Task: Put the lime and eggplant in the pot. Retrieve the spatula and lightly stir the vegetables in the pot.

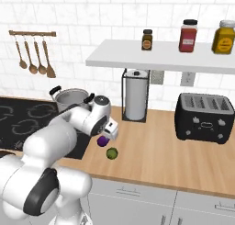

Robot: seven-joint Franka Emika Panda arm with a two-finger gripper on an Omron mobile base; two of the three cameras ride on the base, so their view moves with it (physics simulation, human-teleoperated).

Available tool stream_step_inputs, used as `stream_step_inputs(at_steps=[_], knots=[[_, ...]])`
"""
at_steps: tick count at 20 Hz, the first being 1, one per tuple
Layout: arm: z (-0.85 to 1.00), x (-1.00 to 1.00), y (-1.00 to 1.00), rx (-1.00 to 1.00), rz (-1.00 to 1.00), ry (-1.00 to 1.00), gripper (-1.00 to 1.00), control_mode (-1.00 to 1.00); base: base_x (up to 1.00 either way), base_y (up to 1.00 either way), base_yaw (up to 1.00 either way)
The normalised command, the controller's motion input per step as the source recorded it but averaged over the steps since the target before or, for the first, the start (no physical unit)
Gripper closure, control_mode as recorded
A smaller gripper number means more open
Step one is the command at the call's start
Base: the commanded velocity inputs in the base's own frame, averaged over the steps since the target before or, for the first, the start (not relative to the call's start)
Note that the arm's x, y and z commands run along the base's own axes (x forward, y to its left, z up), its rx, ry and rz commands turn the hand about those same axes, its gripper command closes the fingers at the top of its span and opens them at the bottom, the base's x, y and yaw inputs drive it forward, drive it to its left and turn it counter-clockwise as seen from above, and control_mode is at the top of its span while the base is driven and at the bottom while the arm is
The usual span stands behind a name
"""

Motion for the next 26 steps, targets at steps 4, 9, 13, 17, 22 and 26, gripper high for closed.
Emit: stream_step_inputs(at_steps=[4,9,13,17,22,26], knots=[[-0.31,0.06,-0.04,0.05,0.0,0.09,-1.0,-1.0,0.0,0.0,0.0],[-0.25,0.06,-0.07,0.07,0.0,0.06,-1.0,-1.0,0.0,0.0,0.0],[-0.28,0.07,-0.01,0.06,0.0,0.02,-1.0,-1.0,0.0,0.0,0.0],[-0.19,0.09,0.0,0.06,0.0,0.0,-1.0,-1.0,0.0,0.0,0.0],[-0.24,0.13,0.0,0.04,0.0,0.0,-1.0,-1.0,0.0,0.0,0.0],[-0.29,0.15,0.06,0.01,0.0,0.0,1.0,-1.0,0.0,0.0,0.0]])
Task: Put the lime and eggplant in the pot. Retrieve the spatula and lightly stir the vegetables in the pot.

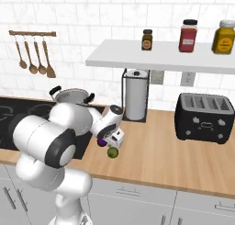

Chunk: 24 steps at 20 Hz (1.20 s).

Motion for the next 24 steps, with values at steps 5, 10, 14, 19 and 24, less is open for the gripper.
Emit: stream_step_inputs(at_steps=[5,10,14,19,24], knots=[[-0.2,0.28,0.26,0.0,-0.03,0.0,1.0,-1.0,0.0,0.0,0.0],[-0.04,0.01,0.33,0.0,0.0,-0.05,1.0,-1.0,0.0,0.0,0.0],[0.16,-0.37,0.39,0.0,-0.01,-0.23,1.0,-1.0,0.0,0.0,0.0],[0.49,-0.62,0.36,0.0,-0.06,-0.24,1.0,-1.0,0.0,0.0,0.0],[0.95,-0.73,0.19,0.0,-0.1,-0.25,1.0,-1.0,0.0,0.0,0.0]])
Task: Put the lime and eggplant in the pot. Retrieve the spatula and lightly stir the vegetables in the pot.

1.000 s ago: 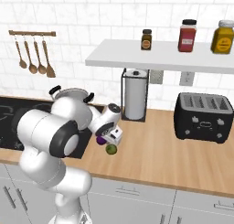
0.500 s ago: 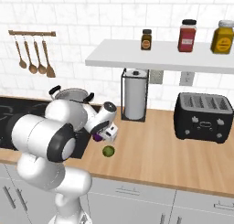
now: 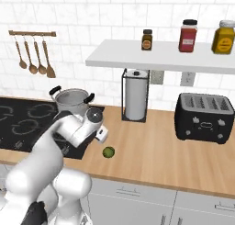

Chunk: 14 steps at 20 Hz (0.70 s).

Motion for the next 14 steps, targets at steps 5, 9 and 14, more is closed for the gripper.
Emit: stream_step_inputs(at_steps=[5,9,14], knots=[[1.0,-0.45,0.43,-0.02,-0.01,-0.07,1.0,-1.0,0.0,0.0,0.0],[0.83,-0.06,0.69,-0.1,0.06,0.12,1.0,-1.0,0.0,0.0,0.0],[0.26,0.39,0.74,-0.11,0.05,0.39,1.0,-1.0,0.0,0.0,0.0]])
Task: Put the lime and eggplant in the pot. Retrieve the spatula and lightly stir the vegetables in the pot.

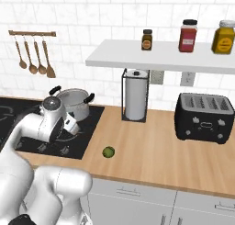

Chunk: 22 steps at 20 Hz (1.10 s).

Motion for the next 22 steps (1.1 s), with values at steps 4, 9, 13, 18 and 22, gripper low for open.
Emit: stream_step_inputs(at_steps=[4,9,13,18,22], knots=[[0.77,0.16,0.23,-0.04,0.0,0.22,1.0,-1.0,0.0,0.0,0.0],[0.94,0.0,0.08,-0.05,0.0,0.09,1.0,-1.0,0.0,0.0,0.0],[0.18,0.57,0.36,-0.04,-0.03,0.12,1.0,-1.0,0.0,0.0,0.0],[0.0,0.82,0.34,-0.02,-0.06,0.11,1.0,-1.0,0.0,0.0,0.0],[-0.12,0.79,0.06,0.0,-0.07,0.05,1.0,-1.0,0.0,0.0,0.0]])
